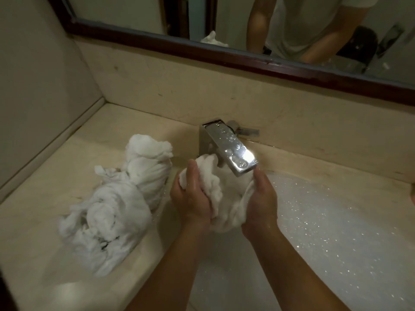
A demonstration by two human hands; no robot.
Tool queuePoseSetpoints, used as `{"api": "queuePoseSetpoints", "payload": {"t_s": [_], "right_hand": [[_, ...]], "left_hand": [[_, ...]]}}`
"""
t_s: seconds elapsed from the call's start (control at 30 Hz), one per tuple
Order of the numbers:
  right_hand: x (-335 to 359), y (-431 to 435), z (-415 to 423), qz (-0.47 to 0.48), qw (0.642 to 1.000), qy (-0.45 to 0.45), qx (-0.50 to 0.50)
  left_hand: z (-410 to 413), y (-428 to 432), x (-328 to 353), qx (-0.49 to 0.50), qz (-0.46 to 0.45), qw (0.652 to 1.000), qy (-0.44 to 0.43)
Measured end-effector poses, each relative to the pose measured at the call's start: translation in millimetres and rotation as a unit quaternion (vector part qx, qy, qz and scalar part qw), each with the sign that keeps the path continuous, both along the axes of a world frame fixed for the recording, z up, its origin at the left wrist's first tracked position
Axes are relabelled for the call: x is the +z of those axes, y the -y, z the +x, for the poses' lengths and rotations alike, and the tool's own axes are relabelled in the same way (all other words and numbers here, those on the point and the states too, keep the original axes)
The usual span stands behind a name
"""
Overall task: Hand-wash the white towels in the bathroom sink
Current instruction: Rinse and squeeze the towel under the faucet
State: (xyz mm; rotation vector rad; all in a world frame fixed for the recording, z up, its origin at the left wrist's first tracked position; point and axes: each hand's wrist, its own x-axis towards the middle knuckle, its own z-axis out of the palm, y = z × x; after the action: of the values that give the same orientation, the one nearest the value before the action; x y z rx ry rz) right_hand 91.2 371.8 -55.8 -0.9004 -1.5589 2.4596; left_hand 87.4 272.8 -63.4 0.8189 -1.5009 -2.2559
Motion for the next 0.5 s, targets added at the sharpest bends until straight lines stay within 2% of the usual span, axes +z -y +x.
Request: {"api": "queuePoseSetpoints", "payload": {"t_s": [0.07, 0.2, 0.27, 0.37, 0.5], "right_hand": [[-2.1, 8.9, -0.5, 0.037, 0.999, 0.022, -0.001], [-4.4, 23.9, 0.9, 0.201, 0.978, 0.019, 0.055], [-6.3, 25.6, -1.0, 0.185, 0.981, 0.030, 0.044], [-7.2, 22.2, -0.4, 0.221, 0.974, 0.032, 0.048], [-0.1, 12.3, 5.9, 0.166, 0.986, 0.008, 0.020]], "left_hand": [[2.9, 7.6, 4.6, 0.003, -0.033, 0.999, 0.003], [10.1, 18.9, 10.8, -0.008, -0.097, 0.995, 0.000], [12.4, 20.4, 10.1, -0.020, -0.134, 0.991, -0.008], [11.0, 16.5, 2.9, -0.018, -0.189, 0.980, -0.049], [14.7, 0.9, -4.8, -0.044, -0.211, 0.975, -0.062]]}}
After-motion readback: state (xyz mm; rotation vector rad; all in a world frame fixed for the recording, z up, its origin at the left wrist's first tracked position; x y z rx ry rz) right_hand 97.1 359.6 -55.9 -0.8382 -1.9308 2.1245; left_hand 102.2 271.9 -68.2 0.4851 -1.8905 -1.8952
